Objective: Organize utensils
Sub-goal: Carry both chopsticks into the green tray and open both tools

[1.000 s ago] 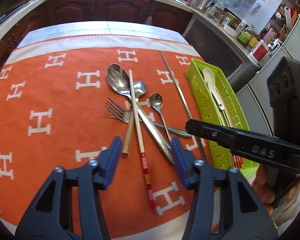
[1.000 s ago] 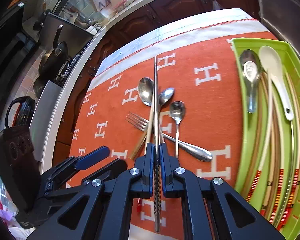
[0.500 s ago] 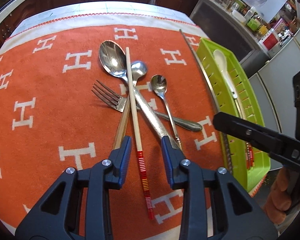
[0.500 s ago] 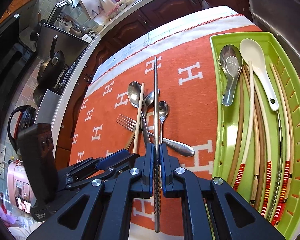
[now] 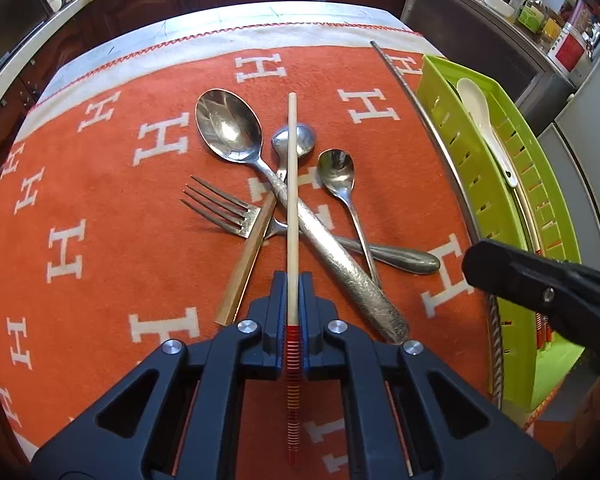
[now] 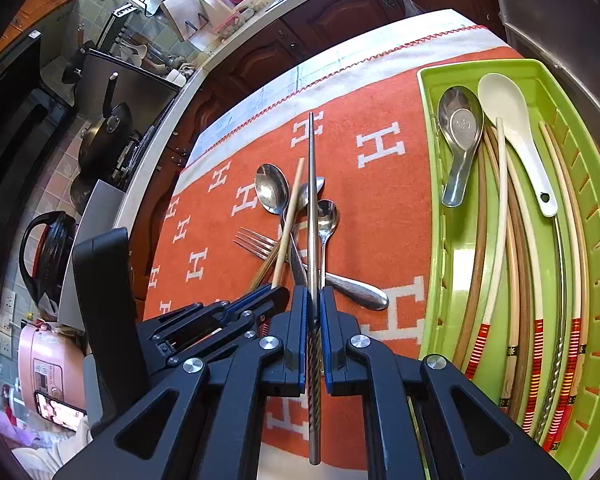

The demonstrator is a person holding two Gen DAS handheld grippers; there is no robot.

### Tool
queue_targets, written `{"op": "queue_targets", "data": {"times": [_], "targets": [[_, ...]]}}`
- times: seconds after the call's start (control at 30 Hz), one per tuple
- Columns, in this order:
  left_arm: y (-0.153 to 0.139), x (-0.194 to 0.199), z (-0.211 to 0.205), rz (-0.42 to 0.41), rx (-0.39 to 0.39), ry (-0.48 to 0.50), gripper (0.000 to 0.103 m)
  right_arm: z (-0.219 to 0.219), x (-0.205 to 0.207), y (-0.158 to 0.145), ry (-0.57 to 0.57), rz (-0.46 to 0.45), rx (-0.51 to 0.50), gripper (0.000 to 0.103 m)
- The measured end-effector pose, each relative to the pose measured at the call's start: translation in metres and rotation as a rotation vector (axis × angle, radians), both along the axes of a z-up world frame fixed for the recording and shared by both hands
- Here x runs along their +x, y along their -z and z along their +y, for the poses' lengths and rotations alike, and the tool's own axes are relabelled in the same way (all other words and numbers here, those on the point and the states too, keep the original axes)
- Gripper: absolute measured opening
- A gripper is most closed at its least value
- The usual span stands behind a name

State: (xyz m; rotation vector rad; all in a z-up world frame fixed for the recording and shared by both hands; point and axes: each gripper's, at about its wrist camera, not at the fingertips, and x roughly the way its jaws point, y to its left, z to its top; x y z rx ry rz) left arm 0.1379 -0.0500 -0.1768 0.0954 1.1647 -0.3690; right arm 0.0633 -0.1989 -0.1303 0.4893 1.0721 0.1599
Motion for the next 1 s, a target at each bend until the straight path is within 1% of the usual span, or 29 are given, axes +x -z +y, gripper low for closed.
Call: {"op": "queue_targets", "data": {"times": [0.13,0.23,0.3,0.37,0.5,0.6,0.7,0.8,0.9,1.0], "targets": [[-0.012,-0.003,0.004,0.007,-0.034,-0.014,0.003,-0.002,-0.006,-0.005,0.004,-0.012,0.001,0.006],[-0.031,-0.006,0.008,-0.001,-0.079,-0.020,0.003,-0.005,-0.012,-0.013,0.011,-0.029,0.002,0.006],[-0.050,-0.007,0.007,-0.006,-0.127,-0.011,0.003,-0.011,-0.019,-0.021,0.024,-0.044,0.001,0.006],[-0.067,-0.011,0.004,-0.018,-0.152,0.005,0.003,-0.017,-0.025,-0.028,0.040,-0.056,0.001,0.006],[-0.099,-0.016,-0.018,-0.044,-0.213,0.070,0.003,-0.040,-0.041,-0.046,0.096,-0.082,-0.012,0.006],[-0.113,-0.019,-0.044,-0.049,-0.230,0.121,0.003,-0.061,-0.054,-0.060,0.150,-0.099,-0.046,0.006],[-0.116,-0.019,-0.074,-0.026,-0.239,0.160,0.003,-0.080,-0.064,-0.067,0.198,-0.097,-0.079,0.006],[-0.111,-0.019,-0.101,0.004,-0.241,0.188,0.003,-0.100,-0.070,-0.067,0.240,-0.058,-0.125,0.006],[-0.099,-0.022,-0.124,0.039,-0.234,0.198,0.003,-0.117,-0.076,-0.059,0.270,-0.012,-0.143,0.006],[-0.085,-0.021,-0.140,0.072,-0.225,0.199,0.003,-0.130,-0.080,-0.052,0.274,0.016,-0.159,0.006]]}}
